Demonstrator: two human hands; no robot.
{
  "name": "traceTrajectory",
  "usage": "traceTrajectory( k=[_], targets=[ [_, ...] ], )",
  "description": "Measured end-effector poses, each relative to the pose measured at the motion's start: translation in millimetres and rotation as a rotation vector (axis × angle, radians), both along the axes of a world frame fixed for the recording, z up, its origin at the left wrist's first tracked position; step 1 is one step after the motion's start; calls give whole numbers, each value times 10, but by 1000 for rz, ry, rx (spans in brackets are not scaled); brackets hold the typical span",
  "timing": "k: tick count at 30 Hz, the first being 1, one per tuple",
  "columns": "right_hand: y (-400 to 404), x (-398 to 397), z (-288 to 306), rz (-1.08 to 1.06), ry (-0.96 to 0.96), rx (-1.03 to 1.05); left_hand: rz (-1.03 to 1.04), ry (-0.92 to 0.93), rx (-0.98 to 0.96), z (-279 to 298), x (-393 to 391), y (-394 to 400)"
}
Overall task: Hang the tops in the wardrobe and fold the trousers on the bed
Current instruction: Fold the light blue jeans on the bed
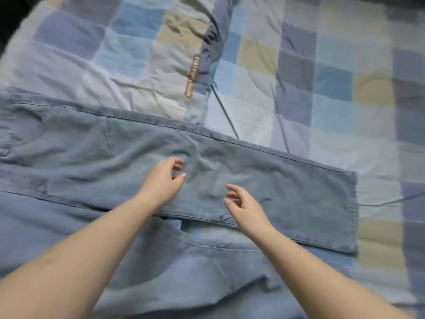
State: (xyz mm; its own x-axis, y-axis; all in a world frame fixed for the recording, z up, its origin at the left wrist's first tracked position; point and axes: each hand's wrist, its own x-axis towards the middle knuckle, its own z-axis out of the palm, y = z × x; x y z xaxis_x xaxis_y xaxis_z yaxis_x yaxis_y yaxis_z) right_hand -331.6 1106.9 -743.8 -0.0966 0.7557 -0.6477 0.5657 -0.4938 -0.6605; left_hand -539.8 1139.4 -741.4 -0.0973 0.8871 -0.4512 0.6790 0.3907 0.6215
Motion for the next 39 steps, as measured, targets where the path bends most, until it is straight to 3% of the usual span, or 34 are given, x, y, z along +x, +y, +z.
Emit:
traceTrajectory(
  k=[7, 13, 18, 23, 27, 31, 35, 39],
  targets=[
    [-431, 2784, -180, -397, -197, -26, -263, -69, -109, -263, 2430, 32],
    [-997, 4072, -678, -350, -263, -246, -439, -6, -251, -601, 3729, -272],
    [-1503, 3972, -1065, -305, -70, -427, -617, 134, -376, -869, 3865, -830],
    [-1716, 3544, -1178, -315, 31, -282, -827, 214, -286, -1028, 3877, -1167],
    [-1829, 3399, -1132, -531, 116, -128, -864, 181, -253, -1025, 4113, -1189],
    [-2239, 3372, -1093, -675, 224, -313, -884, 109, -239, -929, 4203, -1161],
    [-2700, 3313, -1016, -472, 111, -414, -674, 21, -239, -781, 4201, -1136],
    [-2959, 3386, -854, -611, -47, -194, -662, 44, -172, -704, 4323, -1041]
  ],
)
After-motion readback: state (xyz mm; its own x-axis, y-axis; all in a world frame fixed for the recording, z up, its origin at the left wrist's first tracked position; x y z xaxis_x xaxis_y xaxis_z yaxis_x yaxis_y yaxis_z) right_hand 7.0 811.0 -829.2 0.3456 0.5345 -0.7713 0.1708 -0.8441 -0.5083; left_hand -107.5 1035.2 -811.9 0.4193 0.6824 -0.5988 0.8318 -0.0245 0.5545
